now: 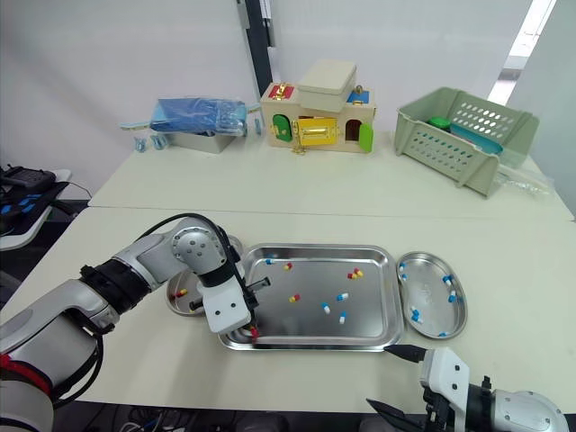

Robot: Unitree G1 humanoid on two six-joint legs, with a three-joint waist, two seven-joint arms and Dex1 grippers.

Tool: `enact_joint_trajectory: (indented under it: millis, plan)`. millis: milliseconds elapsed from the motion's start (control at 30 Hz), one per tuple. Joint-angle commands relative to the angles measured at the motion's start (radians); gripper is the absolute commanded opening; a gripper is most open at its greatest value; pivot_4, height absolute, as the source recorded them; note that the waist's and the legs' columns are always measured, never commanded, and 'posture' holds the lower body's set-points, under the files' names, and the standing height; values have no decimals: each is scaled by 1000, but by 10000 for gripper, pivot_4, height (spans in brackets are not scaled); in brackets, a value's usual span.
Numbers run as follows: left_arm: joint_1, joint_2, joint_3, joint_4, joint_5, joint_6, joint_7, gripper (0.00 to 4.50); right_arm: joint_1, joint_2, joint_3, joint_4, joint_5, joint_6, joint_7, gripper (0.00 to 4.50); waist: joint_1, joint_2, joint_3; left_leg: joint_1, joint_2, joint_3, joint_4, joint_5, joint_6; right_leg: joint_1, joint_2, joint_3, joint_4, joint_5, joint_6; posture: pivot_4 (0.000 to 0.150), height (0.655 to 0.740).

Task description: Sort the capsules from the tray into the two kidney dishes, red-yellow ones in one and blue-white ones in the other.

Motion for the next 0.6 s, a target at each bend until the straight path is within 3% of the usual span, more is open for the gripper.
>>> enact_joint_trajectory:
  millis: [33, 333, 500, 600]
  plan:
    - [-7, 35, 47, -78, -75, 84, -5, 328, 3, -7, -5, -38, 16, -4, 2, 45000, 0, -1, 0, 0, 0, 0, 0, 0, 0, 0, 0, 0, 0, 0, 0, 1500, 7400]
    - [140, 297, 318, -383, -282, 522, -5, 328, -13, -7, 6, -14, 28, -35, 36, 45000, -19, 0, 1, 0, 0, -1, 0, 0, 0, 0, 0, 0, 1, 0, 0, 1500, 7400]
    - [263, 411, 479, -435, -259, 724, 36, 328, -18, -7, 6, 8, 24, -52, 45, 45000, -16, 0, 1, 0, 1, -1, -1, 0, 0, 0, 1, 0, 1, 0, 0, 1500, 7400]
    - [311, 422, 551, -409, -227, 818, 97, 328, -18, -1, 12, 13, 22, -58, 36, 45000, -15, 0, 1, 0, 1, -1, -1, 0, 0, 0, 1, 0, 1, 0, 0, 1500, 7400]
